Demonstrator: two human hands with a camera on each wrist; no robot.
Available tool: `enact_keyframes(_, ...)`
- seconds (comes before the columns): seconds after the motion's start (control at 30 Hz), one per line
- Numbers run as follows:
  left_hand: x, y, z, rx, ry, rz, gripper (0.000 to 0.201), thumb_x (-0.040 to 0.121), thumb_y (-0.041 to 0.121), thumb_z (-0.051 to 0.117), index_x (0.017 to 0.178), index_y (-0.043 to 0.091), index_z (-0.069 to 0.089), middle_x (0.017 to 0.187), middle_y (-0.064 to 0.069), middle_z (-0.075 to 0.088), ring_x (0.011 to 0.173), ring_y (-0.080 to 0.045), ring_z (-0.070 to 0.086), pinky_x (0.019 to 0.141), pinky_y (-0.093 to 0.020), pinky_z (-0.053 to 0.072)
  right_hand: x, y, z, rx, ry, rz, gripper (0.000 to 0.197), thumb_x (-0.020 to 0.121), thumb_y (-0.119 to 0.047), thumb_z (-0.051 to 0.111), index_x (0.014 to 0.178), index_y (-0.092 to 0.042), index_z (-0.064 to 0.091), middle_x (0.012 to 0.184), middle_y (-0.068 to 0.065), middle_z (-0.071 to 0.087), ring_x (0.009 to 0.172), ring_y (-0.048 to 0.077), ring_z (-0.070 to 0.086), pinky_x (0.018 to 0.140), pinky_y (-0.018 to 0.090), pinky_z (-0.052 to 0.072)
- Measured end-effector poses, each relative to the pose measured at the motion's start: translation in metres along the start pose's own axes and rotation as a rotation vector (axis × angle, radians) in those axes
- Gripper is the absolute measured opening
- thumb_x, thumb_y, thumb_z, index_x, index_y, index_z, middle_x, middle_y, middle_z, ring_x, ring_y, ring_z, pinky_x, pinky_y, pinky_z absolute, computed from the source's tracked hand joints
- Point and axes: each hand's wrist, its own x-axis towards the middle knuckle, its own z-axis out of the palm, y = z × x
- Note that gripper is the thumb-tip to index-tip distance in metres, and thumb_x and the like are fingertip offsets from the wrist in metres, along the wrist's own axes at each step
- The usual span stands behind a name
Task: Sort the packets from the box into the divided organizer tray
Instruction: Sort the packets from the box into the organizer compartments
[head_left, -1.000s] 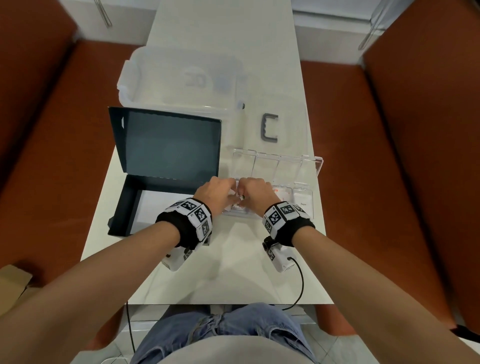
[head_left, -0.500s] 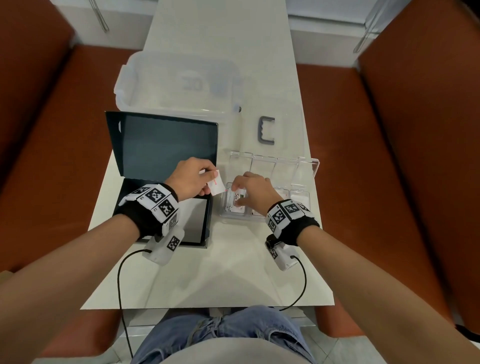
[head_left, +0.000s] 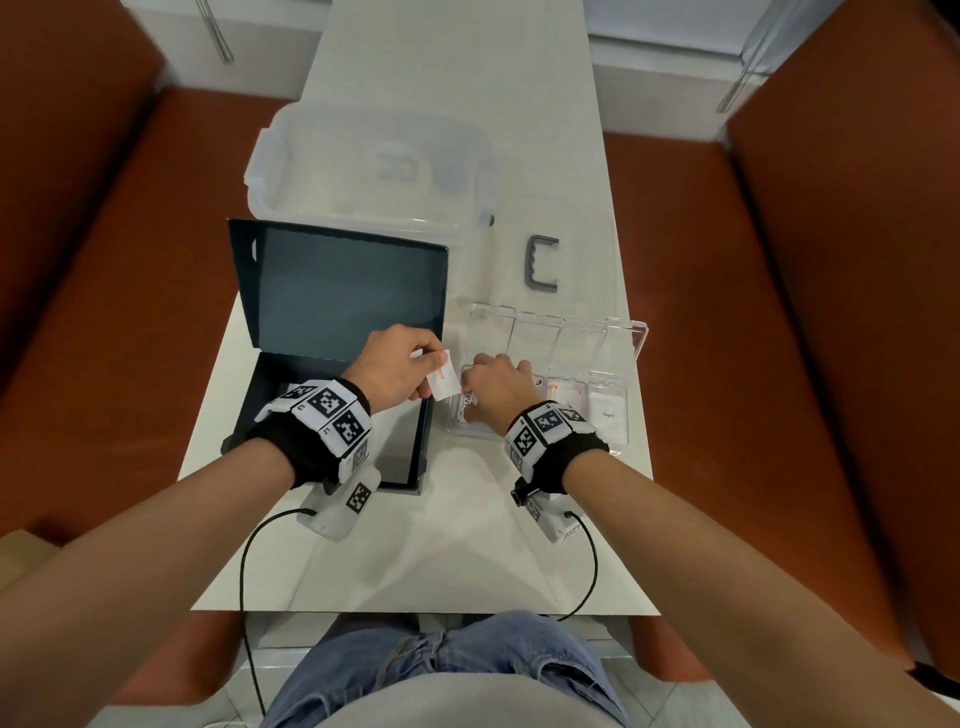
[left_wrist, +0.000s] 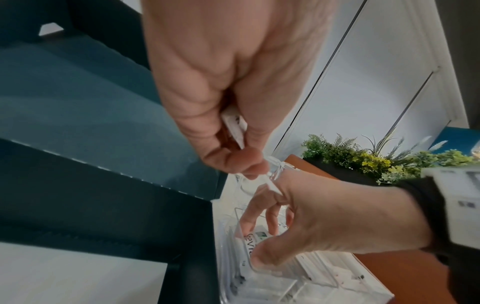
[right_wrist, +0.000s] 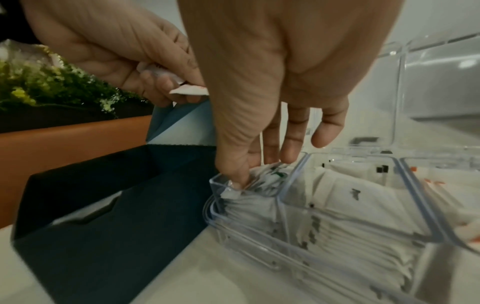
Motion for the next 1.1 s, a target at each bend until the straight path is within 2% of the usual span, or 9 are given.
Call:
enact_keyframes(0.27,-0.003,0.001,0.0,-0.097,0.003,-0.024,0.014,0.096,0.013,0.055,0.095,0.008,0.068,0.076,-0.008,0.067,0.046,-0.005,0.06,0.047,-0.015,0.05,0.001,0.009,-0.012,0.099,0.017,0.0,0.032,0.085,-0.025,0.068,0.116,-0.018,0.067,0.113,0.005,0.058,0.108,0.026,0.051,0.091,0.043,0.034)
enact_keyframes(0.53,0.0,0.0,0.0,-0.279,-0.045,-0.102,0.018,0.099,0.012,0.052,0.098,0.002,0.067,0.087,-0.014,0.069,0.061,-0.016,0.068,0.058,-0.023,0.058,-0.005,0.018,-0.015,0.199,0.069,-0.013,0.026,0.086,-0.027,0.066,0.111,-0.018,0.067,0.109,0.004,0.058,0.104,0.024,0.053,0.081,0.036,0.027)
enact_keyframes(0.63,0.003,0.002,0.0,-0.236,-0.046,-0.093,0.016,0.098,0.015,0.055,0.095,0.009,0.069,0.076,-0.008,0.07,0.057,-0.009,0.065,0.055,-0.02,0.057,-0.008,0.028,-0.026,0.334,0.158,-0.004,0.017,0.089,-0.019,0.062,0.103,-0.02,0.071,0.104,0.004,0.063,0.094,0.02,0.057,0.089,0.035,0.036)
enact_keyframes(0.7,0.006,0.006,0.001,-0.201,-0.044,-0.06,0.014,0.096,0.015,0.057,0.094,0.01,0.069,0.07,-0.001,0.068,0.052,-0.004,0.062,0.05,-0.016,0.052,-0.012,0.037,-0.036,0.51,0.275,-0.007,0.014,0.089,-0.013,0.062,0.098,-0.013,0.073,0.098,0.005,0.068,0.079,0.01,0.056,0.088,0.024,0.042)
enact_keyframes(0.77,0.009,0.014,0.004,-0.171,-0.058,-0.007,0.01,0.094,0.015,0.061,0.094,0.01,0.07,0.07,0.001,0.067,0.049,-0.002,0.06,0.047,-0.013,0.046,-0.019,0.045,-0.046,0.641,0.357,0.003,0.013,0.09,-0.015,0.063,0.097,-0.012,0.073,0.093,0.003,0.071,0.067,-0.002,0.052,0.073,0.004,0.039)
enact_keyframes(0.8,0.011,0.018,0.004,-0.157,-0.062,0.022,0.008,0.092,0.016,0.064,0.093,0.011,0.07,0.073,0.0,0.067,0.048,-0.002,0.06,0.047,-0.011,0.044,-0.021,0.046,-0.051,0.686,0.356,0.008,0.014,0.089,-0.02,0.065,0.1,-0.015,0.072,0.092,0.0,0.071,0.066,-0.006,0.053,0.069,0.0,0.038)
enact_keyframes(0.9,0.017,0.037,0.014,-0.099,-0.074,0.112,0.009,0.087,0.018,0.071,0.092,0.01,0.069,0.076,0.007,0.065,0.051,-0.007,0.062,0.053,-0.005,0.042,-0.029,0.055,-0.059,0.784,0.23,0.011,0.034,0.084,-0.034,0.071,0.115,-0.024,0.065,0.09,-0.005,0.071,0.07,-0.006,0.058,0.069,0.004,0.042)
enact_keyframes(0.97,0.02,0.048,0.025,-0.111,-0.074,0.133,0.011,0.086,0.014,0.071,0.093,0.006,0.067,0.077,0.01,0.062,0.054,-0.012,0.063,0.052,-0.007,0.044,-0.035,0.064,-0.058,0.907,0.183,0.014,0.04,0.081,-0.03,0.074,0.119,-0.021,0.064,0.083,-0.001,0.072,0.064,0.002,0.06,0.065,0.012,0.046)
enact_keyframes(1.1,0.023,0.058,0.043,-0.245,-0.111,0.076,0.014,0.091,0.022,0.066,0.092,0.008,0.064,0.087,-0.001,0.069,0.059,-0.016,0.063,0.049,-0.015,0.043,-0.049,0.087,-0.047,1.039,0.223,0.065,0.019,0.082,-0.013,0.074,0.101,-0.014,0.069,0.067,0.002,0.067,0.057,0.011,0.058,0.057,0.018,0.047)
